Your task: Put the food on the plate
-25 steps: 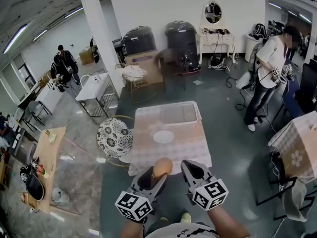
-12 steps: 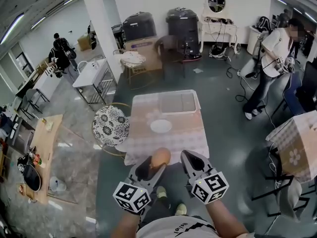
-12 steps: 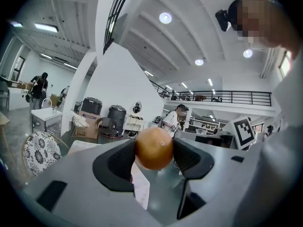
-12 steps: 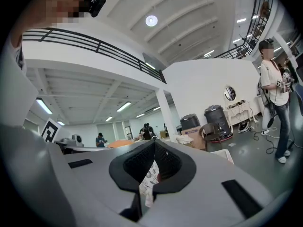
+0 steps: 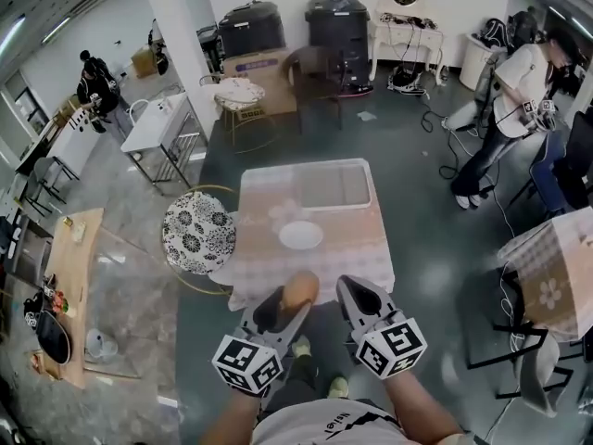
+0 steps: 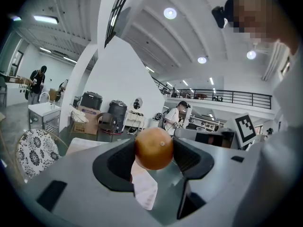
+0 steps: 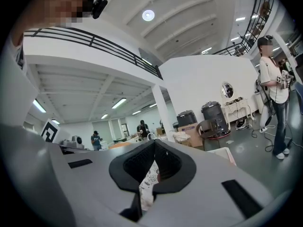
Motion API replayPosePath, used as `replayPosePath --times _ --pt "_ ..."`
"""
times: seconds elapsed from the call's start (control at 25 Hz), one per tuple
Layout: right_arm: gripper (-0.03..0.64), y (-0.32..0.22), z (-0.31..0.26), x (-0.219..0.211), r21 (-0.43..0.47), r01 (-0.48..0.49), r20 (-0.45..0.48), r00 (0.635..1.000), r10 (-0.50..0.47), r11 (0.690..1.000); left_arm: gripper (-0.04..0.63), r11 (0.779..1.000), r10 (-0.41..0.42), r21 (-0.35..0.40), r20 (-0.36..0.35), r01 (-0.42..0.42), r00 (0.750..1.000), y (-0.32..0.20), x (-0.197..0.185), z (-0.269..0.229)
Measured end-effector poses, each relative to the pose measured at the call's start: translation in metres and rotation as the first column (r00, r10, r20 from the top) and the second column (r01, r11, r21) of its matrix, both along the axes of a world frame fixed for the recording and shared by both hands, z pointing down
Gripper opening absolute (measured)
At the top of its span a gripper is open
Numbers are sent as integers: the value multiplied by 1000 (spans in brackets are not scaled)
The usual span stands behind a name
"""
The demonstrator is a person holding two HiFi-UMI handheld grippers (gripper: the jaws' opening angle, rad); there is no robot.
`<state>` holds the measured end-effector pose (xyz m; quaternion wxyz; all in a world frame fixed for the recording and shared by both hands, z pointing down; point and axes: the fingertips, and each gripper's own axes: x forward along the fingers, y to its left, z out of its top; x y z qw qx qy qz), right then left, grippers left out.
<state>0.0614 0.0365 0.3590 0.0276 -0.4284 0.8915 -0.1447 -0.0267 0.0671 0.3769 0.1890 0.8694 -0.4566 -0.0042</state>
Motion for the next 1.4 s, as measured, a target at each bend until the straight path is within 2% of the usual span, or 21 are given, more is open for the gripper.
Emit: replayPosePath --times 0.24,0.56,0.92,1.4 --pt "12 -66 10 -32 -22 -20 -27 999 20 1000 252 1000 23 -18 1 -23 1000 -66 -27 15" --pt "12 -134 20 -65 -35 -64 -61 996 62 997 252 995 96 -37 56 -94 994 -138 -51 42" --pt "12 -176 57 -57 -66 -124 -82 990 118 990 252 988 134 -85 88 -127 987 -188 -45 90" --pt "12 -231 136 -52 -115 -82 -108 992 69 990 252 974 150 -189 130 -124 980 -239 -28 177"
